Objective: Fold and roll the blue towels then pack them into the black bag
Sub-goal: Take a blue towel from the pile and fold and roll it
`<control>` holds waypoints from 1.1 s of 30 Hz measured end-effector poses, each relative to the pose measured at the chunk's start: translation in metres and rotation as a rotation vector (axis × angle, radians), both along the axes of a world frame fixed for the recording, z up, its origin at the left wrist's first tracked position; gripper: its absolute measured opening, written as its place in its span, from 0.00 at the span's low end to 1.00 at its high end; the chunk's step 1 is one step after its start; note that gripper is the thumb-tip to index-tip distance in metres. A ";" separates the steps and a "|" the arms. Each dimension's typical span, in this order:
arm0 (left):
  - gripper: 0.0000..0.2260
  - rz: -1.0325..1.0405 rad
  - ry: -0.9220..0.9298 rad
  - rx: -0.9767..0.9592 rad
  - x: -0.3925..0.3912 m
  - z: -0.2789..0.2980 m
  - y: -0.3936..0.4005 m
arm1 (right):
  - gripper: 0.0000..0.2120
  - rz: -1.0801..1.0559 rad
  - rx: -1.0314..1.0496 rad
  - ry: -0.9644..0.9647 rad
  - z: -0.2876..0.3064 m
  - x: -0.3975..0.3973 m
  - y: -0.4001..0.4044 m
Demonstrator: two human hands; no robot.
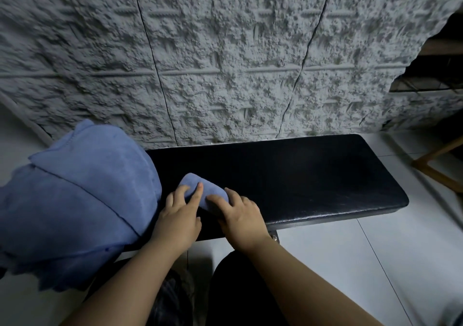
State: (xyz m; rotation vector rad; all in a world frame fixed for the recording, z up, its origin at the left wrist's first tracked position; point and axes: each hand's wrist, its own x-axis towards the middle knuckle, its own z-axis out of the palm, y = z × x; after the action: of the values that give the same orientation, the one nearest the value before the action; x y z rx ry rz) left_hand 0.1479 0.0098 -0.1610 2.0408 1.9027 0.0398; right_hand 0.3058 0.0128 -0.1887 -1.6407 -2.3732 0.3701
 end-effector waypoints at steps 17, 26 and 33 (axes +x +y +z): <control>0.28 0.019 -0.320 -0.084 0.012 -0.015 -0.010 | 0.27 -0.240 0.049 0.059 0.002 0.004 0.007; 0.30 -0.023 -0.196 0.073 0.028 -0.001 0.010 | 0.28 -0.227 0.021 -0.086 0.012 0.029 0.016; 0.23 -0.182 -0.331 -0.124 0.047 0.006 0.041 | 0.26 -0.378 -0.003 -0.161 0.024 0.055 0.033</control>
State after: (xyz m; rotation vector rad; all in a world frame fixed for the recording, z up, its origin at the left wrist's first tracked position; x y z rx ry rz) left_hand 0.1947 0.0510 -0.1548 1.9738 1.4802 0.1957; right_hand 0.3607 0.0462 -0.1642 -2.1362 -2.0954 0.1749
